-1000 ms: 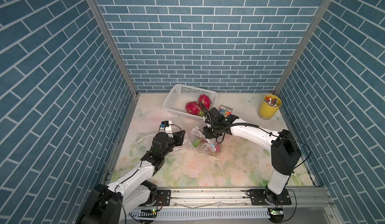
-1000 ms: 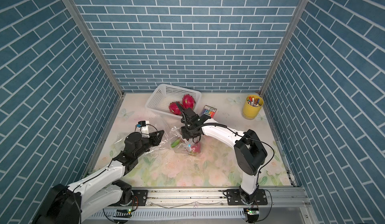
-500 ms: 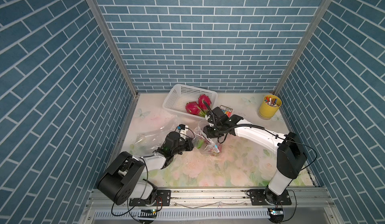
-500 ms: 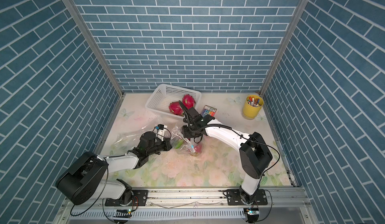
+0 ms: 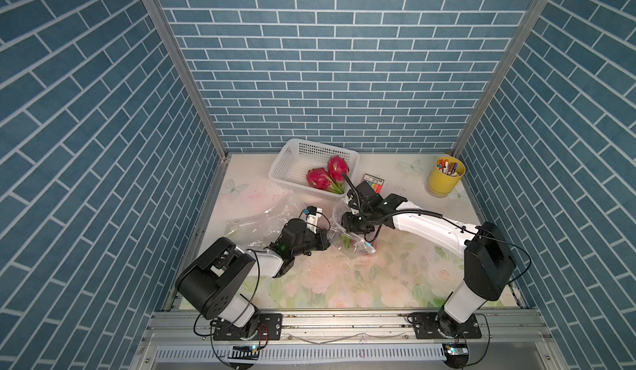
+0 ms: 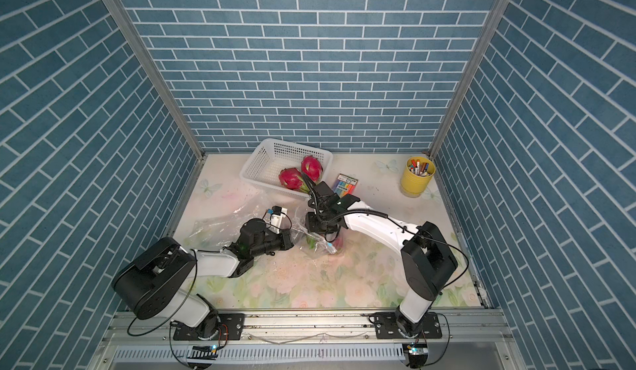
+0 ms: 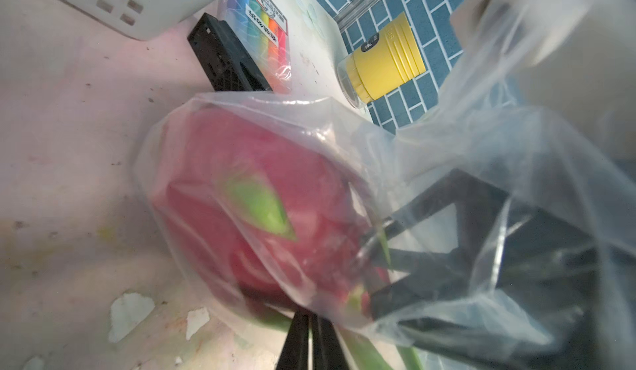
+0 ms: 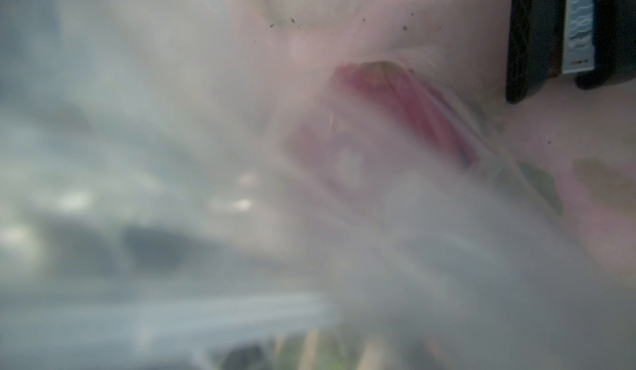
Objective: Open the zip-top bag and take out the dragon fruit
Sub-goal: Pick up the dragon fruit from the zipper food storage bag.
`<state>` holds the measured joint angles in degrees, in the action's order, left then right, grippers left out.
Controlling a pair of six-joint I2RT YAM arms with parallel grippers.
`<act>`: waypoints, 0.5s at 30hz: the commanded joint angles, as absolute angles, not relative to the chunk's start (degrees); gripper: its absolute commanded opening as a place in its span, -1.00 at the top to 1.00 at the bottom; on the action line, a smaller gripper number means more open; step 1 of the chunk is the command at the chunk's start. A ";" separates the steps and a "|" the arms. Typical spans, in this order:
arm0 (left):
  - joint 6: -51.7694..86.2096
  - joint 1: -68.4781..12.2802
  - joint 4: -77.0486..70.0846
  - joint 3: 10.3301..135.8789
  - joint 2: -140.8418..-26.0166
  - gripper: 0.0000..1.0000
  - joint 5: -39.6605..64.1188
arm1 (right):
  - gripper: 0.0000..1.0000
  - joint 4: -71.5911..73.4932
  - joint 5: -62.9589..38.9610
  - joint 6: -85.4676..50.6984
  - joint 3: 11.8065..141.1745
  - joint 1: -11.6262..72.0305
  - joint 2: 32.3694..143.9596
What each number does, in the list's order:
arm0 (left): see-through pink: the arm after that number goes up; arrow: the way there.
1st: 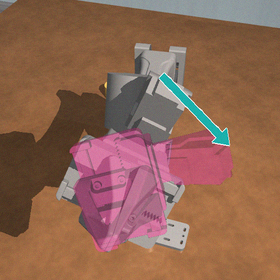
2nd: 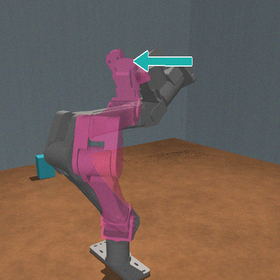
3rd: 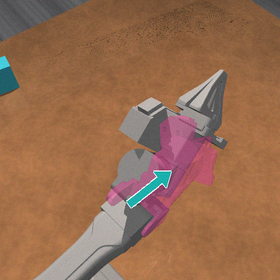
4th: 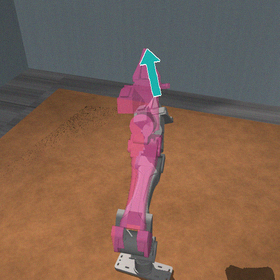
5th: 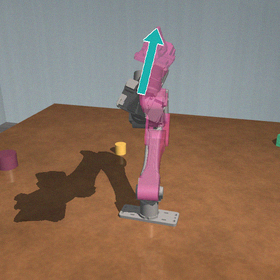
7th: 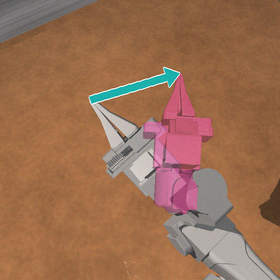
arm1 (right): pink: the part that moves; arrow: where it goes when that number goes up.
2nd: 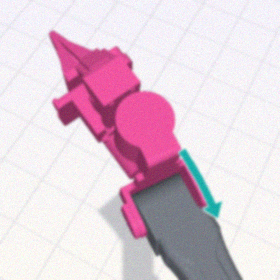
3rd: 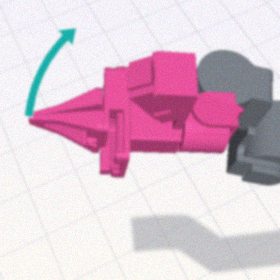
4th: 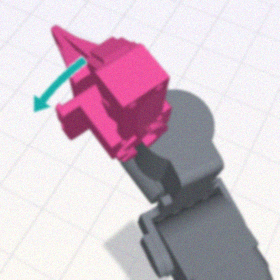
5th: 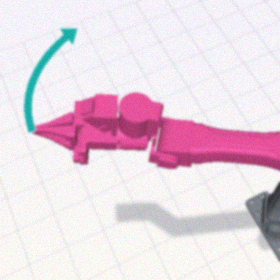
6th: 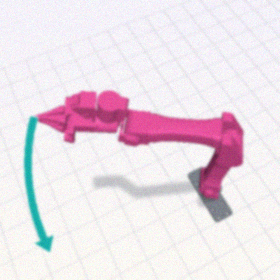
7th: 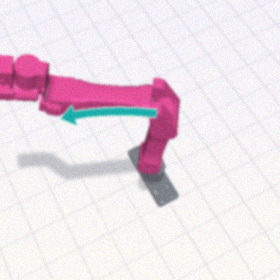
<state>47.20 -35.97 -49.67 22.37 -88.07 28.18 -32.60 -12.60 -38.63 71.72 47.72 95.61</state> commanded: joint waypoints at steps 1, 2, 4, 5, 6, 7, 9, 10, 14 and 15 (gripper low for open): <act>48.19 -37.03 -54.27 23.75 -89.89 0.82 29.33 | 0.05 -33.98 -11.96 -41.43 69.42 47.99 94.89; 48.67 -37.01 -55.03 23.50 -90.36 0.82 29.60 | 0.05 -33.01 -11.53 -41.69 68.98 47.86 95.19; 49.12 -37.01 -55.29 23.16 -90.55 0.85 30.14 | 0.05 -31.40 -10.53 -41.84 68.56 47.93 95.91; 48.75 -36.90 -54.24 23.06 -90.26 0.85 30.19 | 0.06 -31.08 -9.34 -41.76 68.55 47.94 96.41; 48.07 -36.70 -52.74 22.99 -89.50 0.85 29.98 | 0.08 -30.91 -8.15 -41.54 68.72 47.99 97.09; 47.35 -36.46 -51.39 22.93 -88.50 0.85 29.61 | 0.09 -30.55 -7.66 -41.33 68.76 48.01 97.44; 44.53 -35.40 -45.45 22.74 -85.42 0.93 27.70 | 0.12 -30.13 -6.19 -40.89 69.02 47.99 98.12; 43.21 -34.94 -42.80 22.68 -83.97 0.95 26.45 | 0.12 -30.06 -5.92 -40.66 69.20 48.19 98.43; 38.69 -33.71 -33.06 23.28 -77.93 1.00 20.95 | 0.11 -29.62 -5.36 -40.08 69.93 48.03 99.80; 38.12 -33.64 -31.57 23.38 -76.91 1.00 19.78 | 0.08 -29.49 -4.14 -40.08 70.05 47.99 100.26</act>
